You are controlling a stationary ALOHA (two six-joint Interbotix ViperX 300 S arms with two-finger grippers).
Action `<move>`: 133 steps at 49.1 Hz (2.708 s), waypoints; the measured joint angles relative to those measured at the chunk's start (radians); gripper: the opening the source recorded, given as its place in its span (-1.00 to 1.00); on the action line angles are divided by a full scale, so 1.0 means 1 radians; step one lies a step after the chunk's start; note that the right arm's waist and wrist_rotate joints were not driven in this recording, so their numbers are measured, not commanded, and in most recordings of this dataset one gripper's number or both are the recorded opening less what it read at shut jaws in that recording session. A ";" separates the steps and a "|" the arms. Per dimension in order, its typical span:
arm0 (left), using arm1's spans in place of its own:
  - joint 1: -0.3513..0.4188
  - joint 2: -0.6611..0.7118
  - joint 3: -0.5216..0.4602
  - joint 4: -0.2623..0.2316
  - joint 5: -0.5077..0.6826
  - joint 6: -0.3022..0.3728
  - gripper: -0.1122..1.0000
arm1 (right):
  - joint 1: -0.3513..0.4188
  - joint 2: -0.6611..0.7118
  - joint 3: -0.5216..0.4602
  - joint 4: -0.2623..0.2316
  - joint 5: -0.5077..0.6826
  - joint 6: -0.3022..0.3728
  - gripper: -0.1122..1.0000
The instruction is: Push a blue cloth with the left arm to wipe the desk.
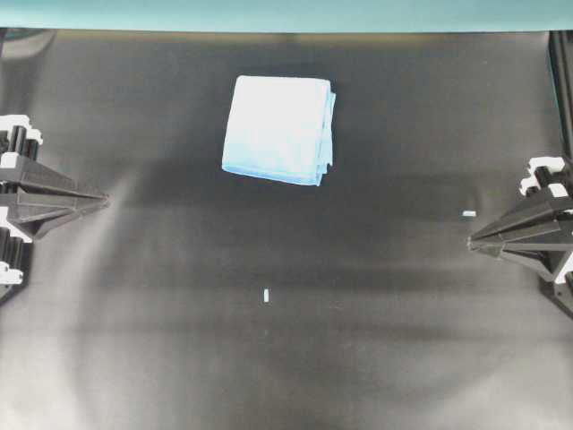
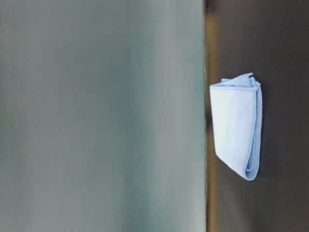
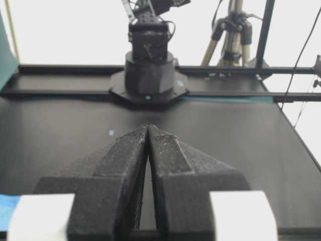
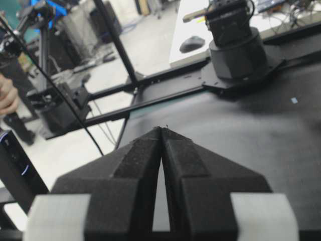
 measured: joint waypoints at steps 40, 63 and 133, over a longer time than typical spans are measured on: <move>0.295 0.520 -0.196 0.035 -0.074 -0.066 -0.64 | 0.002 0.005 0.000 0.000 0.000 -0.002 -0.79; 0.417 0.971 -0.505 0.035 0.029 -0.083 0.66 | 0.002 0.005 0.000 0.002 -0.014 0.000 -0.80; 0.402 1.278 -0.612 0.035 0.192 -0.083 0.66 | 0.002 0.005 0.000 0.002 0.011 0.000 -0.80</move>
